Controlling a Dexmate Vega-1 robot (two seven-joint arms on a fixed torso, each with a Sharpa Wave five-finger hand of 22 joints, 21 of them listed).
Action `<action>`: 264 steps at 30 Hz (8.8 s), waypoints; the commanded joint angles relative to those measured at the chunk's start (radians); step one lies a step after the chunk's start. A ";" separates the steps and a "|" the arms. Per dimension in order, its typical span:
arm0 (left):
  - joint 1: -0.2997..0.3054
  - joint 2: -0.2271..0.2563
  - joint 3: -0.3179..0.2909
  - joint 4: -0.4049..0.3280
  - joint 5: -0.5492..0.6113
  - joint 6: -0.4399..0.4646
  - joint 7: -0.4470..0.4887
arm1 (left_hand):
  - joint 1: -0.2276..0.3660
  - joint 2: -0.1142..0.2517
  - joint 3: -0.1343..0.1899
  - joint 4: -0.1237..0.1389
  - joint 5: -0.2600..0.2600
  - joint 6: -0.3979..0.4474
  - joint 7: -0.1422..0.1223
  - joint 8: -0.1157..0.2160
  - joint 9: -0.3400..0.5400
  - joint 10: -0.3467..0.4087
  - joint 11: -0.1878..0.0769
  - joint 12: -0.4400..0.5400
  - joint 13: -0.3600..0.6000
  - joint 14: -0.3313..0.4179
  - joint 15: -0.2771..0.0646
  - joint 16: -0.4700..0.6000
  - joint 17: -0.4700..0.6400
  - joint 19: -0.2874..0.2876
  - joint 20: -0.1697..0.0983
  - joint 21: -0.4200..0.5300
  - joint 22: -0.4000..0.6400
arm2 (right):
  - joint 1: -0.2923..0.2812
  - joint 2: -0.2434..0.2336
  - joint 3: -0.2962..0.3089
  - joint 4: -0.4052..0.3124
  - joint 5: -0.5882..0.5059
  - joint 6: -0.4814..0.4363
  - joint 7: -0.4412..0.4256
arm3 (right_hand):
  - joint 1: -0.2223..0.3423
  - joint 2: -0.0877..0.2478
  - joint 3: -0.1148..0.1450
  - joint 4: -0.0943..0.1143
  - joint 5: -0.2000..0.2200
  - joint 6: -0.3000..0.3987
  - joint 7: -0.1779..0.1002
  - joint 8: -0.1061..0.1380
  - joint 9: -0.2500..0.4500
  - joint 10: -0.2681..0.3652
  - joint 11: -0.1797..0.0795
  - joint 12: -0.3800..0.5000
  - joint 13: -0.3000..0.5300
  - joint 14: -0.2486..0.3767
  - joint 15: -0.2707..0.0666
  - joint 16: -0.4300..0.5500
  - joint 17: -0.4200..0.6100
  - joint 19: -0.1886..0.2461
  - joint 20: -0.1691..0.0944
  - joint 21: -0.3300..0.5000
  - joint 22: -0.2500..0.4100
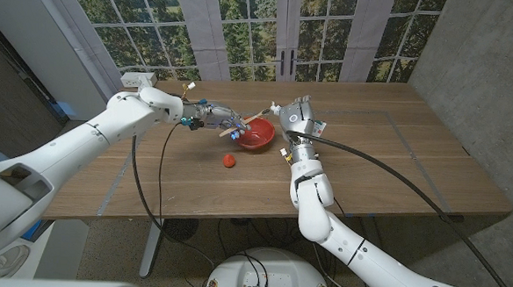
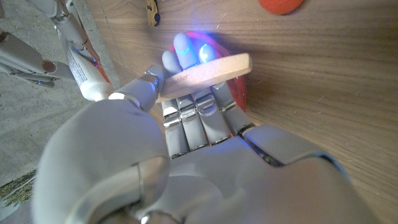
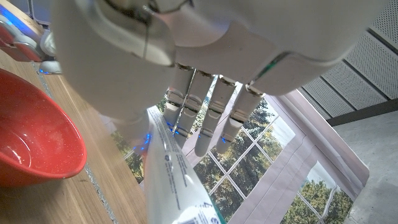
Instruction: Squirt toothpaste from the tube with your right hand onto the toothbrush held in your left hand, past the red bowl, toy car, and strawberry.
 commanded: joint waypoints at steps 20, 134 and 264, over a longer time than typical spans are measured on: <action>-0.015 -0.017 0.004 0.051 -0.010 -0.025 -0.033 | 0.047 0.045 0.018 0.013 0.003 0.011 0.017 -0.001 0.006 0.120 -0.113 0.004 0.003 0.075 -0.112 -0.001 0.005 -0.002 -0.089 0.006 0.000 | 0.027 -0.008 -0.024 0.014 0.045 0.011 -0.024 | -0.005 0.023 -0.003 0.016 -0.006 0.110 -0.005 0.038 -0.003 0.098 -0.009 0.032 0.014 0.053 -0.155 0.004 0.008 0.000 -0.017 0.012 0.003; -0.055 -0.069 0.007 0.159 -0.018 -0.069 -0.077 | 0.050 0.043 0.021 0.013 0.003 0.010 0.020 -0.004 0.007 0.124 -0.114 -0.003 0.007 0.078 -0.112 -0.003 0.005 0.005 -0.090 0.009 0.000 | 0.063 -0.040 -0.025 0.035 0.073 -0.022 -0.107 | 0.086 0.018 -0.103 0.023 0.081 0.228 -0.070 0.012 0.016 0.205 -0.050 0.170 0.199 0.250 -0.176 0.079 0.246 -0.041 -0.128 0.036 0.014; -0.092 -0.132 0.001 0.316 -0.073 -0.115 -0.179 | 0.050 0.043 0.022 0.013 0.003 0.010 0.019 -0.005 0.009 0.125 -0.114 -0.009 0.012 0.079 -0.112 -0.006 0.006 0.002 -0.090 0.010 0.000 | 0.081 0.100 0.008 0.118 -0.066 -0.088 -0.009 | 0.107 0.035 -0.089 0.026 0.162 0.228 -0.009 -0.015 0.021 0.264 -0.034 0.215 0.174 0.318 -0.168 0.008 0.527 -0.078 -0.066 0.077 0.013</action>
